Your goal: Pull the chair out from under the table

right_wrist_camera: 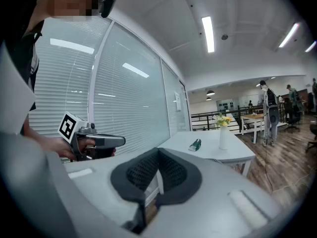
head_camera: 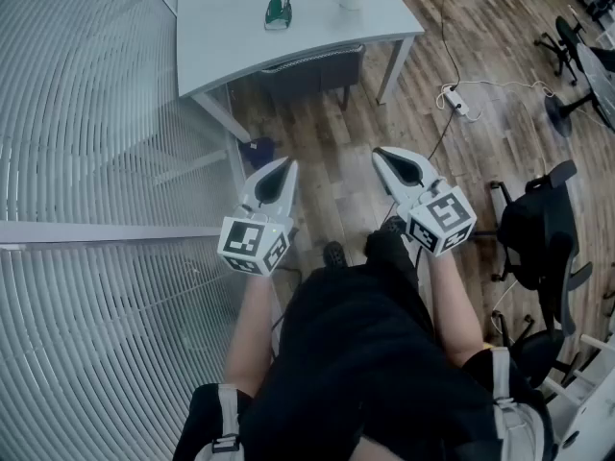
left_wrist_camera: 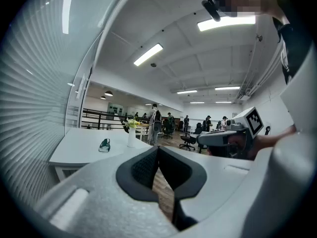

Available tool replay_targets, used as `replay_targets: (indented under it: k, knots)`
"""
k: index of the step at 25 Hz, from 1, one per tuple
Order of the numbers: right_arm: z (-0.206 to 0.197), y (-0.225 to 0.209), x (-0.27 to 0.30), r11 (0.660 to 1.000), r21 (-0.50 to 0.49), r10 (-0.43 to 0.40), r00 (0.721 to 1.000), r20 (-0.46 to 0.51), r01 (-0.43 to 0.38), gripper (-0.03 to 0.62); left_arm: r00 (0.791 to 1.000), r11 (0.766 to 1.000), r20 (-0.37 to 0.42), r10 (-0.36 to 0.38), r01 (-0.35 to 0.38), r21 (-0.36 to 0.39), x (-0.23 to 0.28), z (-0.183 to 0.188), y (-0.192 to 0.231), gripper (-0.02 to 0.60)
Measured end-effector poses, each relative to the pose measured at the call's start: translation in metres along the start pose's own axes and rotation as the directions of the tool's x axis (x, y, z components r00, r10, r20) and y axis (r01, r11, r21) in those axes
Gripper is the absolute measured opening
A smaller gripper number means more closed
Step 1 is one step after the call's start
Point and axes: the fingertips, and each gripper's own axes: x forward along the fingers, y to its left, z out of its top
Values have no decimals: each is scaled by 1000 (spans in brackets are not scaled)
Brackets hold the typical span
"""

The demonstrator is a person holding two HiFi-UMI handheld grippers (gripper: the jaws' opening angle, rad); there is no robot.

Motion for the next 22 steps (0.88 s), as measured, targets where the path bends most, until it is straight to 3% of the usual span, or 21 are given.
replay_targets:
  k: [17,22]
  knots:
    - [4,10,5,999,-32,17,1000,-11,-18,3,1000,1000,-6,22,-22,-6,-8,-6,14,11]
    - [5,11,6,999,15,30,1000,8,-30,3,999,999,-1,39,-39,-11,-11,-7,19,11]
